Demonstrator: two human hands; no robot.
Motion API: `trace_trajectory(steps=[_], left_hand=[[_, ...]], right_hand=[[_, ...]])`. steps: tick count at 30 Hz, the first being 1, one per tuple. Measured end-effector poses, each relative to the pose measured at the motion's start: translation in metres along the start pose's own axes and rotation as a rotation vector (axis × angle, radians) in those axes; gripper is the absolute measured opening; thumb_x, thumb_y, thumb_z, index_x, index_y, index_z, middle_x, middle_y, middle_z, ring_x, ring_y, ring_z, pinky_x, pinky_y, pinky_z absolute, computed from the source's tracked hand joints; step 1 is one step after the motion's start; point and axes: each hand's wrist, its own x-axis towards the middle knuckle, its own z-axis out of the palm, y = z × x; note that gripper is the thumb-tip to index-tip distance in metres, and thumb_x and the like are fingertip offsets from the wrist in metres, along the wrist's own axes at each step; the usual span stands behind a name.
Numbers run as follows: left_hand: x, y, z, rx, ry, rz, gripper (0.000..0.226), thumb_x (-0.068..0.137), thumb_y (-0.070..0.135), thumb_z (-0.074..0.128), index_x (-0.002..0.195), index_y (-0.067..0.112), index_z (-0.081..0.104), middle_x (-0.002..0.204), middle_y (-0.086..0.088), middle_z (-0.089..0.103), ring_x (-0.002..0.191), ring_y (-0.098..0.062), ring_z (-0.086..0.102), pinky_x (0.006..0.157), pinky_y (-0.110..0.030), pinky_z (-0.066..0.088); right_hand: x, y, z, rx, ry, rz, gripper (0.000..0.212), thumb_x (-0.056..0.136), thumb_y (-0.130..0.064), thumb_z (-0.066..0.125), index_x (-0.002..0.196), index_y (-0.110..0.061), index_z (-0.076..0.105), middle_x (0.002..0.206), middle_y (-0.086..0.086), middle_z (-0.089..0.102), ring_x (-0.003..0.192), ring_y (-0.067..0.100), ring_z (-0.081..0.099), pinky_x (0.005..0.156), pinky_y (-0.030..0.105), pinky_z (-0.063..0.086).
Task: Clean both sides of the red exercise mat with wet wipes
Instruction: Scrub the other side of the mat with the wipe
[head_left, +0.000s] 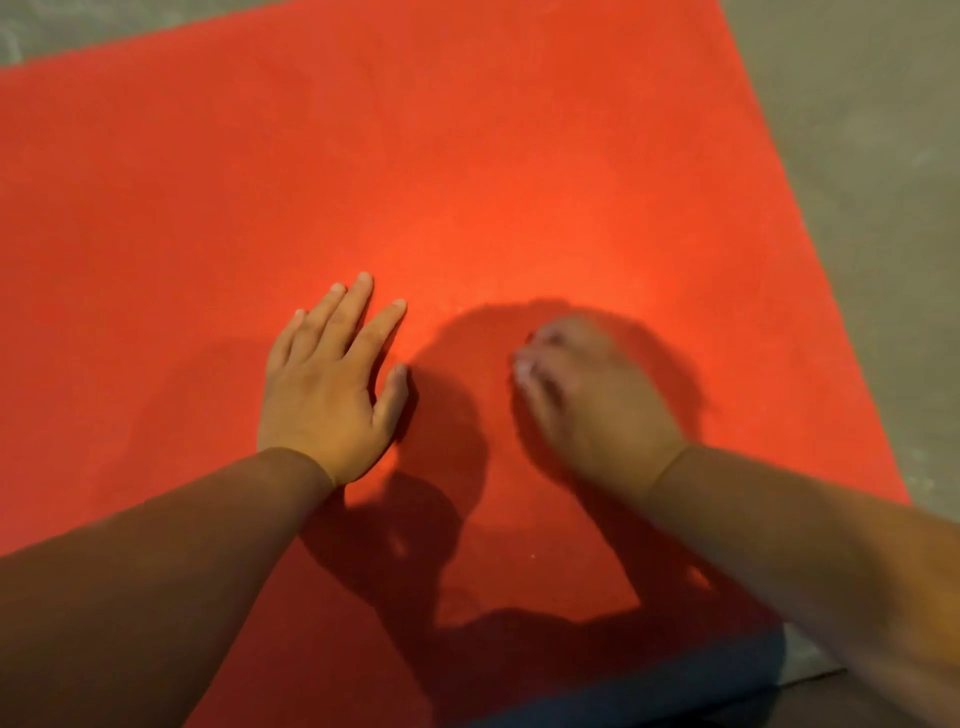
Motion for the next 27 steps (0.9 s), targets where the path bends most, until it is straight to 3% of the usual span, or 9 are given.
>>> trace_trajectory(steps=[4,6,9,12,16,19,22,23,27], left_hand=[[0.000,0.000,0.000,0.013,-0.004,-0.004,0.056,0.090,0.044,0.036,0.142,0.025,0.044,0.156,-0.005,0.030,0.142,-0.026,0.029,0.114,-0.043,0.019],[0.001,0.000,-0.001,0.005,-0.001,-0.007,0.057,0.089,0.044,0.037,0.141,0.025,0.045,0.155,-0.005,0.031,0.142,-0.026,0.029,0.114,-0.043,0.019],[0.001,0.001,-0.001,0.003,-0.004,-0.001,0.057,0.088,0.044,0.038,0.141,0.025,0.046,0.155,-0.005,0.031,0.141,-0.026,0.030,0.114,-0.044,0.020],[0.002,0.001,0.000,0.007,-0.005,0.002,0.057,0.087,0.045,0.038,0.140,0.025,0.047,0.154,-0.006,0.033,0.140,-0.027,0.032,0.113,-0.044,0.021],[0.016,-0.003,-0.005,-0.015,0.029,-0.009,0.053,0.087,0.044,0.040,0.132,0.020,0.055,0.142,-0.008,0.049,0.124,-0.034,0.048,0.102,-0.048,0.035],[0.033,-0.011,-0.005,0.002,0.058,0.006,0.056,0.088,0.042,0.039,0.136,0.017,0.051,0.144,-0.013,0.045,0.129,-0.034,0.044,0.109,-0.051,0.029],[0.043,-0.018,-0.001,-0.033,0.059,-0.086,0.061,0.087,0.046,0.036,0.140,0.018,0.047,0.150,-0.010,0.040,0.137,-0.030,0.037,0.113,-0.051,0.024],[0.043,-0.019,0.001,-0.033,0.061,-0.095,0.061,0.087,0.047,0.036,0.140,0.018,0.048,0.149,-0.009,0.041,0.136,-0.030,0.038,0.113,-0.052,0.026],[0.051,-0.023,-0.005,0.014,0.084,-0.102,0.052,0.085,0.047,0.042,0.130,0.024,0.055,0.139,-0.003,0.050,0.120,-0.032,0.047,0.098,-0.046,0.034]], right_hand=[[-0.021,-0.030,0.020,0.163,-0.220,-0.268,0.020,0.089,-0.015,0.048,0.088,-0.005,0.066,0.089,0.013,0.060,0.080,0.032,0.058,0.069,0.043,0.051],[-0.002,-0.007,0.010,0.103,-0.194,-0.266,0.023,0.089,-0.018,0.046,0.086,-0.006,0.066,0.085,0.012,0.061,0.079,0.032,0.059,0.071,0.042,0.048],[0.041,0.052,-0.026,-0.061,0.118,0.037,0.015,0.085,-0.012,0.054,0.086,-0.006,0.067,0.086,0.016,0.060,0.082,0.035,0.059,0.076,0.034,0.038],[0.060,0.086,-0.051,-0.142,0.209,0.334,0.017,0.086,-0.012,0.056,0.094,-0.008,0.070,0.096,0.017,0.060,0.094,0.034,0.057,0.084,0.033,0.036],[0.037,0.018,-0.004,-0.045,0.085,0.061,0.018,0.085,-0.015,0.053,0.084,-0.006,0.068,0.086,0.014,0.059,0.085,0.033,0.057,0.080,0.038,0.043],[0.011,-0.031,0.024,0.065,-0.115,-0.230,0.008,0.083,-0.011,0.058,0.078,-0.009,0.065,0.083,0.008,0.056,0.078,0.030,0.055,0.068,0.040,0.049],[0.032,0.005,0.013,-0.038,-0.152,-0.319,0.015,0.083,-0.013,0.054,0.079,-0.007,0.067,0.081,0.011,0.059,0.076,0.032,0.058,0.066,0.037,0.048],[0.045,0.026,0.002,-0.089,-0.073,-0.258,0.015,0.080,-0.012,0.054,0.078,-0.006,0.068,0.080,0.014,0.061,0.076,0.034,0.060,0.068,0.037,0.047],[0.082,0.101,-0.056,-0.203,0.242,0.324,0.019,0.085,-0.010,0.056,0.095,-0.004,0.070,0.100,0.022,0.061,0.096,0.037,0.056,0.084,0.033,0.033]])
